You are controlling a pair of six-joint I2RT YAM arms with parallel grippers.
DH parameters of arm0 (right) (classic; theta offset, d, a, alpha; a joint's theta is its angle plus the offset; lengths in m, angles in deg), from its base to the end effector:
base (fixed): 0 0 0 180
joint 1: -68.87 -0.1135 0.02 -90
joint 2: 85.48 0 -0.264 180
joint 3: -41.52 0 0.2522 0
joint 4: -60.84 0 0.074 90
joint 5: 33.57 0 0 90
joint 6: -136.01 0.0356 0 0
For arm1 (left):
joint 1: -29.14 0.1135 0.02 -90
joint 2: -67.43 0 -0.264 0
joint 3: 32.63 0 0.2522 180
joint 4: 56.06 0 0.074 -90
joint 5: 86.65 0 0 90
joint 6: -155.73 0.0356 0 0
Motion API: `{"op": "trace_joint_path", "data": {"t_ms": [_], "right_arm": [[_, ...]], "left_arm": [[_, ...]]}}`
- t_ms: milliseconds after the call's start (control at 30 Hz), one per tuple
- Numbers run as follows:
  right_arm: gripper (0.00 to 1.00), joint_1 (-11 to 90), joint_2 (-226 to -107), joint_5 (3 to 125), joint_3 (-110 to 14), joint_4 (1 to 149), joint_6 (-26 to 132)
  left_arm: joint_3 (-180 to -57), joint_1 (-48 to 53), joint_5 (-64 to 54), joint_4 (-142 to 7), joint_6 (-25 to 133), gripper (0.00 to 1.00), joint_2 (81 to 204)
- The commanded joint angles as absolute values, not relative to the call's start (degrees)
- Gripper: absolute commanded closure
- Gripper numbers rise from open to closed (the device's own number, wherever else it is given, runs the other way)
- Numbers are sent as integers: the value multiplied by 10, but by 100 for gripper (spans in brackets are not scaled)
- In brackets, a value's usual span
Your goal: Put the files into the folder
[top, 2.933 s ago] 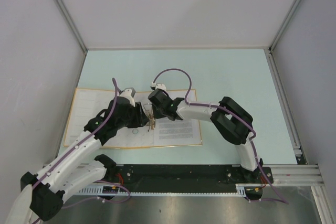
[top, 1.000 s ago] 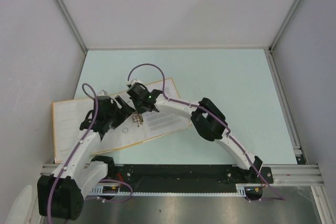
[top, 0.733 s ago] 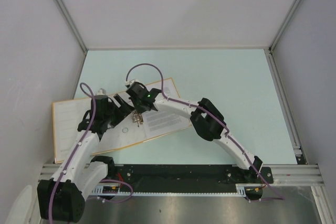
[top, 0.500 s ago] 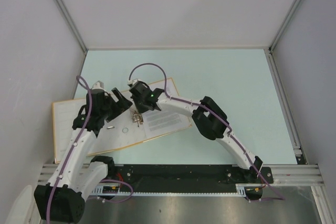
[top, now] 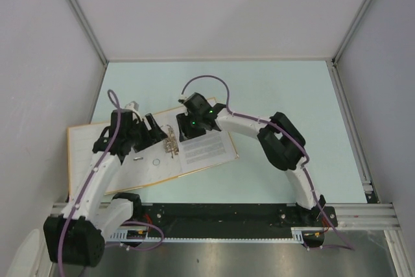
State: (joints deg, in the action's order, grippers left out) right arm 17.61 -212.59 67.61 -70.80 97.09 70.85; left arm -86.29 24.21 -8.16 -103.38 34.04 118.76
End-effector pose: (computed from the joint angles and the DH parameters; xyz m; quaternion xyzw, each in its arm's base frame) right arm 0.3023 0.3878 0.1750 -0.2460 0.9060 0.2769 0.2048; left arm 0.1828 -0.0229 0.2529 -0.1754 0.9031 -0.2076 0.3325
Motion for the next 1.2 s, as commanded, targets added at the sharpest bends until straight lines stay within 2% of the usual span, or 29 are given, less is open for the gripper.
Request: {"op": "trace_joint_path", "data": {"t_ms": [0,67,167,333,367,533,633,700,900,967,1000,1167], "right_arm": [[42,213,-1977,715,-614,943,719],[36,230,-1940,724,-548,934,721],[32,265,-1868,721,-479,940,708],[30,325,-1751,724,-391,949,693],[30,334,-1737,728,-380,950,689],[30,368,-1654,750,-322,952,678],[30,385,-1627,760,-302,954,676],[30,392,-1618,768,-294,952,675],[30,400,-1600,788,-270,942,675],[30,402,-1597,792,-264,940,675],[30,408,-1594,796,-262,937,675],[30,421,-1586,808,-251,932,676]], "left_arm": [[-906,213,-103,-1022,429,22,1252],[-944,185,-70,-1022,468,24,1289],[-1012,141,-48,-1061,564,32,1362],[-1048,68,32,-1082,645,35,1436],[-1050,58,50,-1083,650,40,1445],[-1052,11,75,-1079,676,53,1484],[-1047,0,78,-1081,667,50,1492],[-1040,-13,131,-1083,662,48,1501],[-1016,-23,167,-1064,663,48,1499],[-1018,-22,174,-1084,661,50,1519],[-1019,-22,179,-1092,661,57,1525],[-1012,-23,175,-1109,629,69,1538]]}}
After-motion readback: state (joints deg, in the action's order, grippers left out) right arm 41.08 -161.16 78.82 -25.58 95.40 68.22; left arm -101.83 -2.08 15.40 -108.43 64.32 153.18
